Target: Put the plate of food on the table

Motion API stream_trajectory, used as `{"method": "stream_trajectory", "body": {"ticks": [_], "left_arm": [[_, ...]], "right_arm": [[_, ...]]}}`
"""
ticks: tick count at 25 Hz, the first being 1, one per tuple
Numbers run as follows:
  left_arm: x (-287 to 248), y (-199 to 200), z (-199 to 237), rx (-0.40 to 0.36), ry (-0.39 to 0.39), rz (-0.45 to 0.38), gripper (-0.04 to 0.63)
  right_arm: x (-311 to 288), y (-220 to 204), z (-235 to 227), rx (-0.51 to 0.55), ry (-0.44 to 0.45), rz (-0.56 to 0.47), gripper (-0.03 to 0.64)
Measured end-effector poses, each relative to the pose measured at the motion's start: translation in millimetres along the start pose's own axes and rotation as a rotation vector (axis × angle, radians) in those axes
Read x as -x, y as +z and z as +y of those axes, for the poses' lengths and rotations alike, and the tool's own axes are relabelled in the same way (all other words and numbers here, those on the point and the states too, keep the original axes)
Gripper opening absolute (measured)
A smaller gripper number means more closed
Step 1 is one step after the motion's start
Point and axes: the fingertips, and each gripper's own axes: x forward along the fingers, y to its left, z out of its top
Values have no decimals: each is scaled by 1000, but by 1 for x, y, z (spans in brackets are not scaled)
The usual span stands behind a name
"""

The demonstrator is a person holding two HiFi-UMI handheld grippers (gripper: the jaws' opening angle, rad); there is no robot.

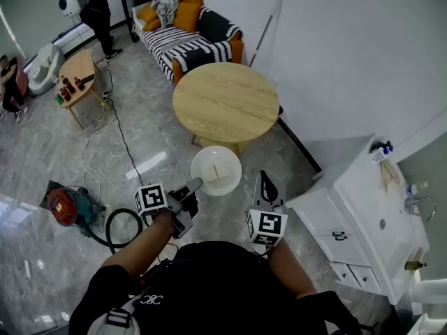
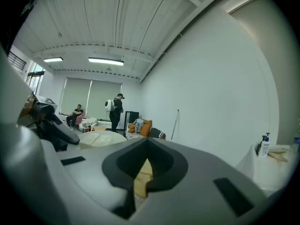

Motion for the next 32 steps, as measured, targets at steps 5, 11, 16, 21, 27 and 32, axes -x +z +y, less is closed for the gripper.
{"method": "stream_trajectory", "body": {"ticks": [5, 11, 16, 21, 27, 32], "left_arm": [[-2, 1, 0, -2, -5, 5, 21], [-2, 2, -2, -1, -9, 1, 21], [-1, 2, 1, 10, -9, -4, 21], [8, -1, 4, 28, -27, -4, 21], [24, 7, 15, 35, -14, -9, 21], [42, 12, 27, 52, -14, -6, 21]], "right_arm": [[-7, 0, 7, 42, 27, -2, 5], [-5, -8, -2, 22, -9, 24, 5], [0, -7, 0, 37, -23, 15, 5], [6, -8, 11, 52, -20, 12, 5], [8, -14, 27, 57, -19, 28, 5], [12, -19, 46, 61, -28, 44, 5]]}}
